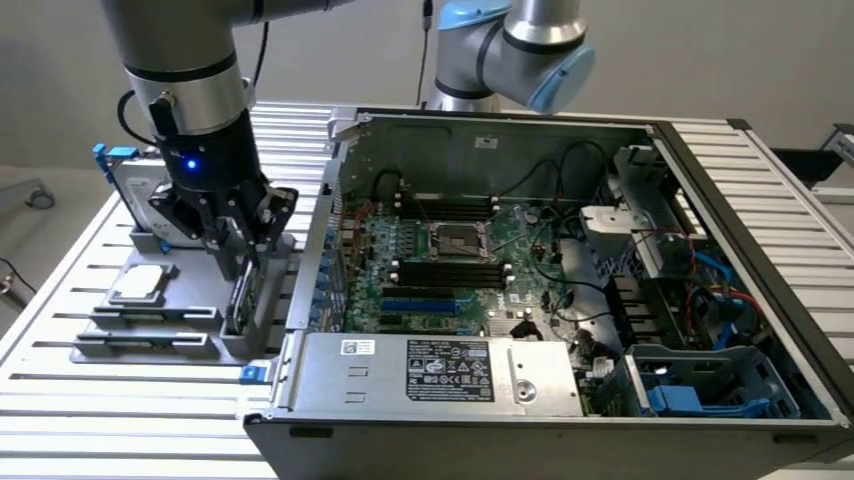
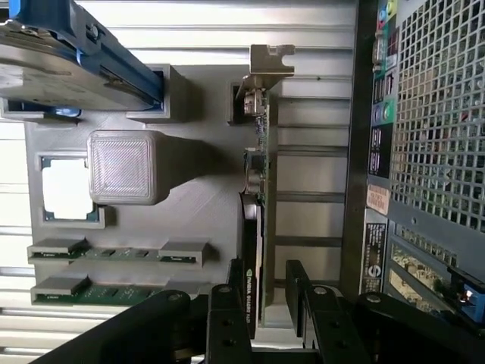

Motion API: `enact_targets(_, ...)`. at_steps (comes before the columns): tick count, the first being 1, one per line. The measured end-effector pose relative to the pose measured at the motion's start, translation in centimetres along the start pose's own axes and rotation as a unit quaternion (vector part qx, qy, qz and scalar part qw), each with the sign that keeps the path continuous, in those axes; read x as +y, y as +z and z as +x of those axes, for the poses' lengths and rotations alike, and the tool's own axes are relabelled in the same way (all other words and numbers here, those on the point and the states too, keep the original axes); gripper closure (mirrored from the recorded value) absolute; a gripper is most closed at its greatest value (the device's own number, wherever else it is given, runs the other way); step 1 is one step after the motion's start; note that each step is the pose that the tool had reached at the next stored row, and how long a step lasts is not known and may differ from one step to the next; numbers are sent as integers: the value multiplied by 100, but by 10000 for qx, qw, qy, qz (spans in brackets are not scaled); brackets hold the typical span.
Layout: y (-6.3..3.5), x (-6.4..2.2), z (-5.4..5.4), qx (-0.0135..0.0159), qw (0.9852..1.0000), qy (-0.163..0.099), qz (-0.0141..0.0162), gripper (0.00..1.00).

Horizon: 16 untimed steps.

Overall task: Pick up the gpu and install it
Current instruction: 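Pick up the gpu and move the gpu toward the slot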

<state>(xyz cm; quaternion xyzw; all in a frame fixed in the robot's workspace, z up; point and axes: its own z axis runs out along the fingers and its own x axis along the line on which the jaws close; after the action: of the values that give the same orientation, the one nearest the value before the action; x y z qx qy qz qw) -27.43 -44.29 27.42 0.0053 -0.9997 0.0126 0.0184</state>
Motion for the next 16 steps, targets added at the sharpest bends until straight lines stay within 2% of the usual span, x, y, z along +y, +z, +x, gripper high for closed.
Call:
enact_targets(3,18,2,0,9,10000,1,-1,64)
enact_targets(12,125,103,-2,15,10000,30,-2,64)
enact_targets(16,154,117,28,23,10000,71,-3,64)
